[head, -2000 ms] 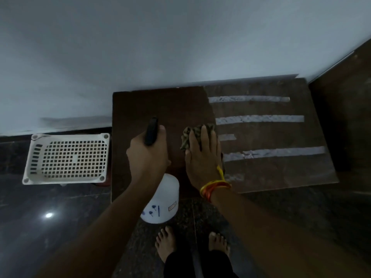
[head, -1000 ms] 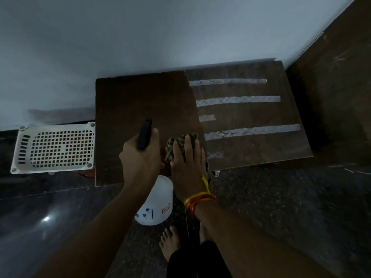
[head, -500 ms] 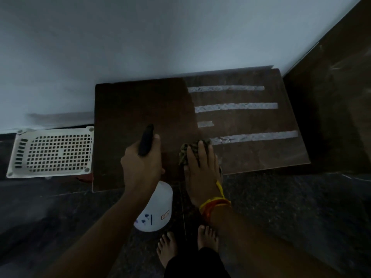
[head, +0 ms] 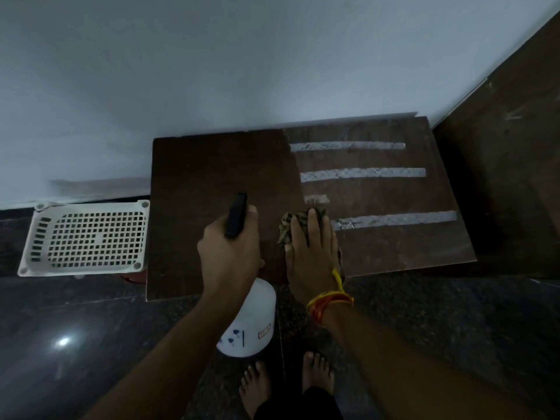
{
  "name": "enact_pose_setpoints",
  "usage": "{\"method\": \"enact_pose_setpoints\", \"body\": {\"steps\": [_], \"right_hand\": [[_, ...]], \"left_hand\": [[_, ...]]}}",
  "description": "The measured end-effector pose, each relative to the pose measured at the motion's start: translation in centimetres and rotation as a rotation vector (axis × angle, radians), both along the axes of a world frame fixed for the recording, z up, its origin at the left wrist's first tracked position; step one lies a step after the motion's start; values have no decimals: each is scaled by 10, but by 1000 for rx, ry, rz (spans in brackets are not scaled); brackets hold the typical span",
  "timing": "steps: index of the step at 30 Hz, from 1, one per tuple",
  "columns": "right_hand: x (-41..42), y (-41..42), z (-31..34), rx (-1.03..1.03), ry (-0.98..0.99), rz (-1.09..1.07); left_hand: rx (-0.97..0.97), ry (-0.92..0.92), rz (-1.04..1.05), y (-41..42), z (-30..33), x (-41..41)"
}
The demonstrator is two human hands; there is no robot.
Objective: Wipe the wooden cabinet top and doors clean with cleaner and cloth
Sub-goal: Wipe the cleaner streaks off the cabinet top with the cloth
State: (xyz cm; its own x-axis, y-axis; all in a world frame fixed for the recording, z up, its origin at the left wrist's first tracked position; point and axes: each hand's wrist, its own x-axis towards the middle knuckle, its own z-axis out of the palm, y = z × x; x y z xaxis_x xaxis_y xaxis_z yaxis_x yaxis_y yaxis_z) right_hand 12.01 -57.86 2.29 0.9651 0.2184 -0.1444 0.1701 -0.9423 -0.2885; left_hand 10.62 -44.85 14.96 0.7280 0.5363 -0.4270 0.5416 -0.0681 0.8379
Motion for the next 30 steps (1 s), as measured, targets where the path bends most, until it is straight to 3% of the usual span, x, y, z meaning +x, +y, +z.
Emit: {"method": "enact_pose_setpoints", "body": {"steps": [6,13,22,30], "right_hand": [[59,15,-2,25,-17,21],[30,7,1,12,-35,-2],[108,26,-1,34,-61,40],[95,21,0,11,-67,53]], "left_hand": [[13,-1,-30,2,-11,6],[6,31,21,0,-14,27],[17,-17,49,7,-14,62],[7,-17,81,8,-19,89]]}}
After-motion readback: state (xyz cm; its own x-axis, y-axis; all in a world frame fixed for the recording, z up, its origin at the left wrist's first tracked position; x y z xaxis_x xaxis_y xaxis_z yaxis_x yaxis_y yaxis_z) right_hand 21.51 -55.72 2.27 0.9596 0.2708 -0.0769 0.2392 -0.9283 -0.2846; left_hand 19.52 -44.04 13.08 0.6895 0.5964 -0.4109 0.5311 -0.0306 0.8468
